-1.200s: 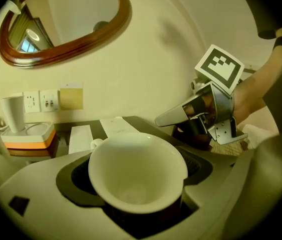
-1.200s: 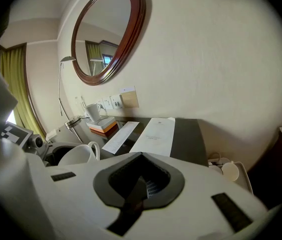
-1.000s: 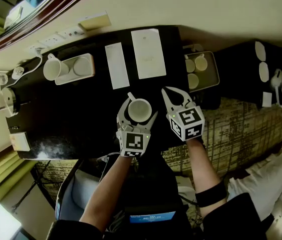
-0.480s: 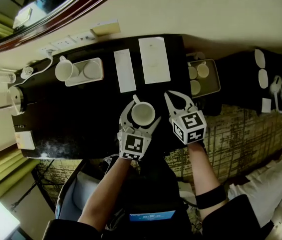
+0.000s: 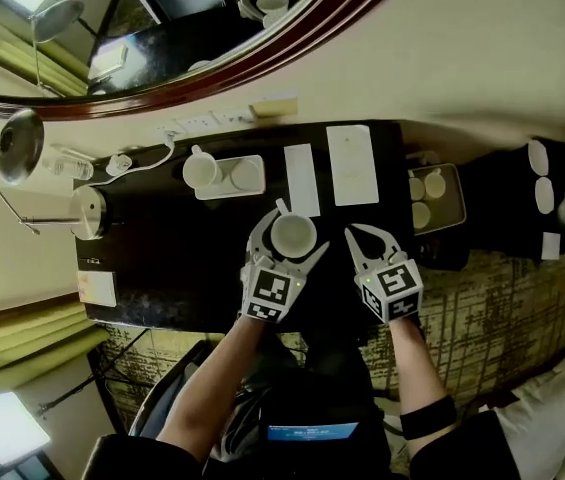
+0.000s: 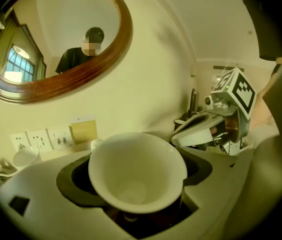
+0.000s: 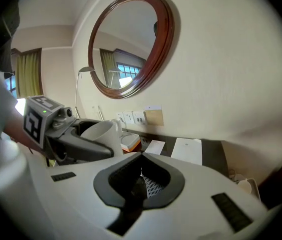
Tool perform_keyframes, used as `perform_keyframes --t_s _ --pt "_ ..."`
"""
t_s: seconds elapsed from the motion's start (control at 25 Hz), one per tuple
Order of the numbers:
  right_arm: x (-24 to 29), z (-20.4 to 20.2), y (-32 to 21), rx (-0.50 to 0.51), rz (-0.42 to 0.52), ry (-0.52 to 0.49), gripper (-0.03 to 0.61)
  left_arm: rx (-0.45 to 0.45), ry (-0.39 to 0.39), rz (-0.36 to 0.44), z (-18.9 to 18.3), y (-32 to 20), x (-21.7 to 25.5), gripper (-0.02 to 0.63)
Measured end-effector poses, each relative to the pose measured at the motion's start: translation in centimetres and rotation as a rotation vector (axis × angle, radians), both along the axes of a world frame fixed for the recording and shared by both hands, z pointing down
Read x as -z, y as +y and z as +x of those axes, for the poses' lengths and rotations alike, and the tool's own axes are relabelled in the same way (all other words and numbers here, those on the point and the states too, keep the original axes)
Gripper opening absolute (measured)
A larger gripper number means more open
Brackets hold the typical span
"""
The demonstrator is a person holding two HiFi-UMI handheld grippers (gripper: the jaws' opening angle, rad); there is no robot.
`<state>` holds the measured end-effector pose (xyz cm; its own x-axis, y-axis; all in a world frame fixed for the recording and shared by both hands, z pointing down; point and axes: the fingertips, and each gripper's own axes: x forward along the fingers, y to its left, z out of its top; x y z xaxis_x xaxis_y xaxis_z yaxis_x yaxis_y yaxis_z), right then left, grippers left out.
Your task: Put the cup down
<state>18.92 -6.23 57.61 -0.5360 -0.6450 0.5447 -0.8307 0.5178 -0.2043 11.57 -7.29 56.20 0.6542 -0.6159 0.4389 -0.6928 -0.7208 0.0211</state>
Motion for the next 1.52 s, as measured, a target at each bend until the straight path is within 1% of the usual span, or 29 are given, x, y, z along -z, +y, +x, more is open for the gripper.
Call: perform_keyframes --t_s 0.12,0.24,0.36,0.52,0.64,0.84,1.04,1.4,1.52 --pt "0.7 -2.4 0.6 0.045 0.003 0.003 0.005 0.011 0.000 0.012 -2.0 -2.4 1.0 0.434" --pt "1.2 -5.7 1.5 0.108 -0.013 -0.005 0.005 0.039 0.003 0.009 -4.1 -4.6 1.3 0.434" --pt "0.8 -8.7 2.1 0.175 -0.019 -0.013 0.005 0.037 -0.001 0.013 -5.6 -6.5 0.3 0.434" --pt "0.2 -12.7 2.4 0.283 -0.018 -0.010 0.005 0.067 0.010 0.008 -6.9 -8.8 -1.6 0.434" --pt "-0.8 -14.7 2.8 0.327 -0.034 -0.010 0.005 0.090 0.017 0.008 -7.6 -10.2 -2.6 0.434" --pt "-2.3 -16.3 3.0 0.363 -0.058 -0.009 0.005 0.123 0.021 0.006 -8.5 -12.1 -3.9 0.434" --pt "-3.2 -16.9 3.2 0.370 -0.074 -0.013 0.005 0.166 0.024 0.014 -9.7 -13.5 -4.6 0.434" --pt "-3.9 -17.6 3.9 0.390 -0.097 -0.034 0.005 0.220 0.014 0.002 -9.8 -14.5 -5.9 0.434" --pt "-4.0 -17.7 3.9 0.394 -0.099 -0.036 0.005 0.248 0.022 0.003 -10.1 -15.0 -6.1 0.434"
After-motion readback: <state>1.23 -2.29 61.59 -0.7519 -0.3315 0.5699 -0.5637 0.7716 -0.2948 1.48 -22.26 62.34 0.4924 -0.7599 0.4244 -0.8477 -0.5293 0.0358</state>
